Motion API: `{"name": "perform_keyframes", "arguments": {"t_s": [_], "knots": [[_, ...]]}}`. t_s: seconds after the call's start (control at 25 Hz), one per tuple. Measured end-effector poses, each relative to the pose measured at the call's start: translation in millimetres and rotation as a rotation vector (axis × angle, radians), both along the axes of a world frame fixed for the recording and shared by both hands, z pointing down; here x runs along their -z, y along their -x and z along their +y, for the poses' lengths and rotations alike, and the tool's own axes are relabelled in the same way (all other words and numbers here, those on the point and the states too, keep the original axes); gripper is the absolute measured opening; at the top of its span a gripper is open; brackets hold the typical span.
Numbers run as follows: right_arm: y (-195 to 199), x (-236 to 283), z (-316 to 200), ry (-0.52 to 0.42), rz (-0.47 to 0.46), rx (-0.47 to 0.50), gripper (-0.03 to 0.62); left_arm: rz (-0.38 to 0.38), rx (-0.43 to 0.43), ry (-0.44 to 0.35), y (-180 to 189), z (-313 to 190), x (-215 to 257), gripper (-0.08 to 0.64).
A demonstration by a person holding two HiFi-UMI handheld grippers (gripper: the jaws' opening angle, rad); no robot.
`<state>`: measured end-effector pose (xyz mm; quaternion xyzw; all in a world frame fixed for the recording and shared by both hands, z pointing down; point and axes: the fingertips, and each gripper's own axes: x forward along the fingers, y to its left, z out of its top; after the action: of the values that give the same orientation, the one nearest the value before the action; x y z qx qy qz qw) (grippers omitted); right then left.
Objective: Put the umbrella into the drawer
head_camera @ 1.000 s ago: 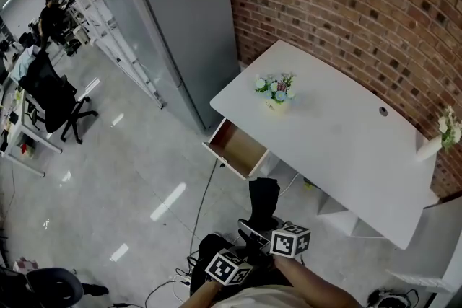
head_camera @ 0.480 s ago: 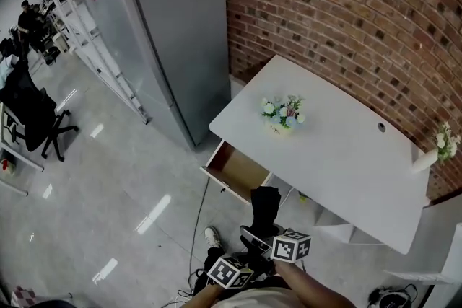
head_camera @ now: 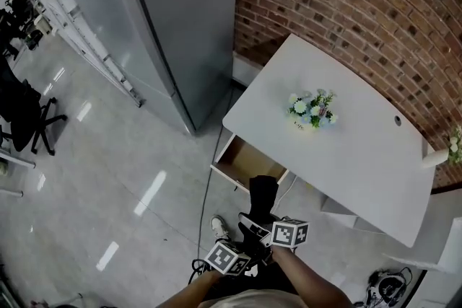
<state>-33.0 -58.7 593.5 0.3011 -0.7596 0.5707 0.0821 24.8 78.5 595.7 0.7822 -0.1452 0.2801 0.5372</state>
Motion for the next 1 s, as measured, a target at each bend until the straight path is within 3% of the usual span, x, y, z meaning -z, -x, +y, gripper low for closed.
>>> {"name": "perform_keyframes", "arguments": {"t_s": [0.28,0.52,0.8,1.0], "knots": [[-9.9,-61.5,-15.3,0.112,0.007,-0.027,0.324,0.027,0.015,0.094,-5.0,-16.3,-45.3,0.204],[-4.0,-109.3,-37.5,0.140,0.052,-0.056,0.324,0.021,0.003,0.147,6.9,-37.8,-88.3,0.196],[3.9,-149.2,-72.1,0.181,0.053,-0.083,0.324,0.029,0.084,0.171,18.1,-76.8,-123.0,0.189],[-1.4,-164.7,-86.4,0.202,0.063,-0.135,0.331,0.036,0.086,0.171,21.0,-92.1,-135.8,0.184]]}}
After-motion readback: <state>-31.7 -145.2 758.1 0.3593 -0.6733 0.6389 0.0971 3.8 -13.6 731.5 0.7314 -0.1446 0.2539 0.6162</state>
